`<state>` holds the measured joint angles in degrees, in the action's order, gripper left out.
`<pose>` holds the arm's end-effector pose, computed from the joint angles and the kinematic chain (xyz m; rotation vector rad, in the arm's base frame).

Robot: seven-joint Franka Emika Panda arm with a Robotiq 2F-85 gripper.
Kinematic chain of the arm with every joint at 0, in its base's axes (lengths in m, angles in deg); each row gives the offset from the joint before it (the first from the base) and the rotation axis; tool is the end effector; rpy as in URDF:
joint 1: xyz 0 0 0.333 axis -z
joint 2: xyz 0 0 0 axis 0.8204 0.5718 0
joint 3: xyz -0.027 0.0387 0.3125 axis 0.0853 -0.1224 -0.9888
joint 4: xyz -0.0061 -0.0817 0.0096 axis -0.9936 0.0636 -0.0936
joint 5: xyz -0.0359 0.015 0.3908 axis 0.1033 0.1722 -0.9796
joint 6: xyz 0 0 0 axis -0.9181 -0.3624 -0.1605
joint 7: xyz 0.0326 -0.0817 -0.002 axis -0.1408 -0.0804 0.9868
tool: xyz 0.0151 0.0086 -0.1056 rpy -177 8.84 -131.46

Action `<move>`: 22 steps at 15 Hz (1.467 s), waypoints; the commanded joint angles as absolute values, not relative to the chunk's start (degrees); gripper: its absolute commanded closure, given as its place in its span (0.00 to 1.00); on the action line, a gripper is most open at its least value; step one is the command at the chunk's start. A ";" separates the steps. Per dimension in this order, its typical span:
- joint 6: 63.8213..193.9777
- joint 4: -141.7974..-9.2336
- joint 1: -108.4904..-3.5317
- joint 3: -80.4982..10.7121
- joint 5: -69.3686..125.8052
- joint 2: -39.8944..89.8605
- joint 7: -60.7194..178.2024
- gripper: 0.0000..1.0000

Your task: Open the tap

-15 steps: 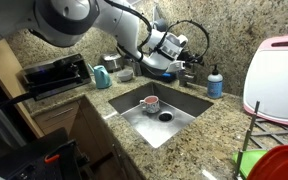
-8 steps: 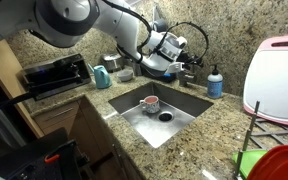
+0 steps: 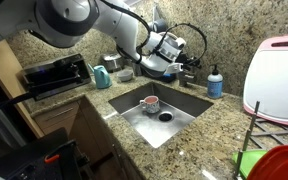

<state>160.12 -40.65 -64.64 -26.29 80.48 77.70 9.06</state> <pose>0.7995 0.0827 0.1572 2.5639 0.1143 1.1207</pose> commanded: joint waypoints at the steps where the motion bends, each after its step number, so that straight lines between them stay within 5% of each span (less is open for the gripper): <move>1: 159.49 -40.50 -65.29 -25.50 80.73 77.76 7.96 0.49; 8: 159.70 -40.28 -65.64 -25.44 80.89 78.00 8.10 0.99; 22: 160.69 -40.81 -64.00 -25.58 70.76 78.03 12.56 0.98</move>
